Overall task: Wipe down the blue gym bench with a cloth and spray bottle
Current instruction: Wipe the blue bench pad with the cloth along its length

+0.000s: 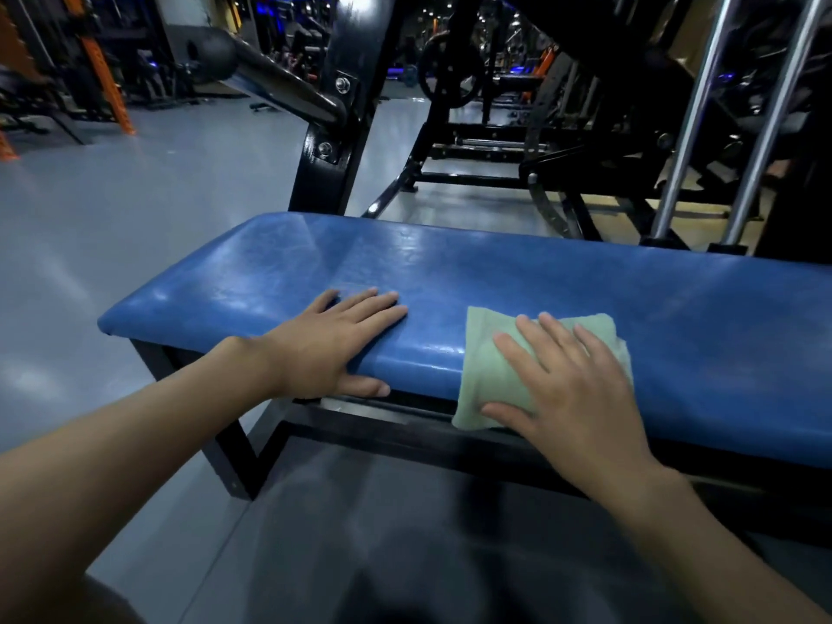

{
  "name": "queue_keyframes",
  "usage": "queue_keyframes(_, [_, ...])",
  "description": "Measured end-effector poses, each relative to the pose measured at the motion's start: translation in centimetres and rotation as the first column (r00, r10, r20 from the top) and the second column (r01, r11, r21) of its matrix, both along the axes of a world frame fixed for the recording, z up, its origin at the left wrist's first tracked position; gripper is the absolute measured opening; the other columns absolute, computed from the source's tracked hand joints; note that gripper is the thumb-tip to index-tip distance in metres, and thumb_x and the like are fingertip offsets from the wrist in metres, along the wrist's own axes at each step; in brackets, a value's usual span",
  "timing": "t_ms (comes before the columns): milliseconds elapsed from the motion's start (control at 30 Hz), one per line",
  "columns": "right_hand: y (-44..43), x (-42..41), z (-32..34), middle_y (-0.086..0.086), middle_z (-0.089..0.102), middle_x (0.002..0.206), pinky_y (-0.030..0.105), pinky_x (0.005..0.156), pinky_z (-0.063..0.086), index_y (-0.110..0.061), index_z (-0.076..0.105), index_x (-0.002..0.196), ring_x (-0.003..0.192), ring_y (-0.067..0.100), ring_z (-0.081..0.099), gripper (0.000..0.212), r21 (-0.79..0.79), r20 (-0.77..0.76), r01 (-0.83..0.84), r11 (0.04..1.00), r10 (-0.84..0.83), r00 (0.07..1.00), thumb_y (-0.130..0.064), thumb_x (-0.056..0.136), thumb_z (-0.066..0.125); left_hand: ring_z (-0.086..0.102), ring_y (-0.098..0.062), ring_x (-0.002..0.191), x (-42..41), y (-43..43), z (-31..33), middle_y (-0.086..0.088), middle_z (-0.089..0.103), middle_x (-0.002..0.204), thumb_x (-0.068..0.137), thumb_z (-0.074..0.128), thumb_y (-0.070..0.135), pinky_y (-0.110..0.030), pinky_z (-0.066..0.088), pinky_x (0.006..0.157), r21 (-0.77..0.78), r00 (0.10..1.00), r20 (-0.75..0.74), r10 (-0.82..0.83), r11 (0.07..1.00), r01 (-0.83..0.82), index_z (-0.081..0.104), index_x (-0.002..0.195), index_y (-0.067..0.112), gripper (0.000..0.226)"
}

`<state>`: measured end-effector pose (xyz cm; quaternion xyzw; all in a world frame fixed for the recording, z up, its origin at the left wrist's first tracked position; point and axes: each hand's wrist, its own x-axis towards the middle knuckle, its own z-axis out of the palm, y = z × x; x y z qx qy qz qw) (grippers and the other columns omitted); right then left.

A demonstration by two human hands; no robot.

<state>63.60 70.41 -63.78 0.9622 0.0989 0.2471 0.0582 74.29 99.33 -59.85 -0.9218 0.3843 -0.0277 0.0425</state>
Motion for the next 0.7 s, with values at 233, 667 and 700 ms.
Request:
queue_keyframes(233, [4.9, -0.8, 0.1, 0.019, 0.045, 0.148, 0.057, 0.11, 0.022, -0.007, 0.055, 0.131, 0.139, 0.035, 0.036, 0.078, 0.11, -0.012, 0.214, 0.971, -0.214, 0.977, -0.05, 0.067, 0.057, 0.013, -0.023, 0.151, -0.6, -2.9, -0.8, 0.0, 0.016, 0.165, 0.078, 0.028, 0.084, -0.041, 0.013, 0.12, -0.028, 0.997, 0.077, -0.03, 0.999, 0.033, 0.011, 0.158, 0.027, 0.099])
queue_keyframes(667, [-1.4, 0.5, -1.9, 0.013, 0.067, 0.12, 0.049, 0.099, 0.04, -0.013, 0.069, 0.113, 0.116, 0.033, 0.061, 0.049, 0.1, 0.345, 0.057, 0.993, -0.088, 0.934, -0.047, 0.098, 0.037, 0.022, -0.016, 0.146, 0.1, -3.9, -0.5, 0.002, 0.025, 0.156, 0.078, 0.041, 0.081, -0.041, 0.019, 0.118, -0.052, 0.989, 0.08, -0.121, 0.991, 0.126, 0.021, 0.153, 0.027, 0.094])
queue_keyframes(700, [-2.7, 0.0, -1.7, 0.013, 0.067, 0.119, 0.048, 0.098, 0.04, -0.012, 0.07, 0.112, 0.116, 0.033, 0.061, 0.048, 0.111, 0.345, 0.081, 0.991, -0.115, 0.931, -0.045, 0.098, 0.038, 0.017, -0.014, 0.148, 0.0, -4.3, -0.6, 0.003, 0.022, 0.158, 0.078, 0.041, 0.081, -0.04, 0.016, 0.119, -0.054, 0.989, 0.073, -0.125, 0.99, 0.129, 0.02, 0.154, 0.027, 0.095])
